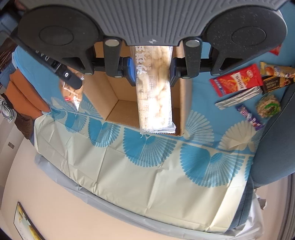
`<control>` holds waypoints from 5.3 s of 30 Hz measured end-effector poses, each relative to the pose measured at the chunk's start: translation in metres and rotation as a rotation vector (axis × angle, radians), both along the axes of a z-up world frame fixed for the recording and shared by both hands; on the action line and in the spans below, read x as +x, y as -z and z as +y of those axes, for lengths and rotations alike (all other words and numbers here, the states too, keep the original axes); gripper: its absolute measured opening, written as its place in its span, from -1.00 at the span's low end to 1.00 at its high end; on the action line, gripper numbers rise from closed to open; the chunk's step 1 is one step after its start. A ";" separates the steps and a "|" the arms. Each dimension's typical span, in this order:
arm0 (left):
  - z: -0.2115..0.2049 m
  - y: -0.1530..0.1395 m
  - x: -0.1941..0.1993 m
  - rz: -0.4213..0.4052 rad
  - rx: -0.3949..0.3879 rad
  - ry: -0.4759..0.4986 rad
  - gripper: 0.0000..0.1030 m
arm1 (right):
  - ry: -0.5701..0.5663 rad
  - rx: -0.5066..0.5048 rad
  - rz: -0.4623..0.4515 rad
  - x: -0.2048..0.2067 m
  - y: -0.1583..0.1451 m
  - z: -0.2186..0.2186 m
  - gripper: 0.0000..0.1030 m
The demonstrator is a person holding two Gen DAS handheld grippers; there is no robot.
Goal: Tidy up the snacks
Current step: 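Carry the cracker bag and rice-stick bag over the box with both tools, then open both tools to drop both bags into the box, then move both tools back toward the remaining snacks, then grasp the small red candy with the right tool while the left tool grasps the red wrapper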
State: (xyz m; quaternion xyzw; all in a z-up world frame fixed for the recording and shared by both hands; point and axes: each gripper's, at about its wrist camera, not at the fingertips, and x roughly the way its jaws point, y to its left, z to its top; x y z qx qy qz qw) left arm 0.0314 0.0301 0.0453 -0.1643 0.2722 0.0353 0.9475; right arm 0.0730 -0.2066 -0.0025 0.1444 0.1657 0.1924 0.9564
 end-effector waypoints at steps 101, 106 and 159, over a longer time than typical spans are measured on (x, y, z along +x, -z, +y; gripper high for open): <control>0.203 0.073 -0.107 0.114 -0.003 -0.266 -0.30 | -0.516 -0.334 0.350 -0.086 0.102 0.254 0.13; 0.203 0.074 -0.105 0.129 0.005 -0.263 -0.29 | -0.505 -0.335 0.339 -0.076 0.108 0.265 0.19; 0.162 0.123 -0.025 0.435 0.157 -0.106 0.16 | -0.435 -0.530 0.284 -0.090 0.096 0.236 -0.63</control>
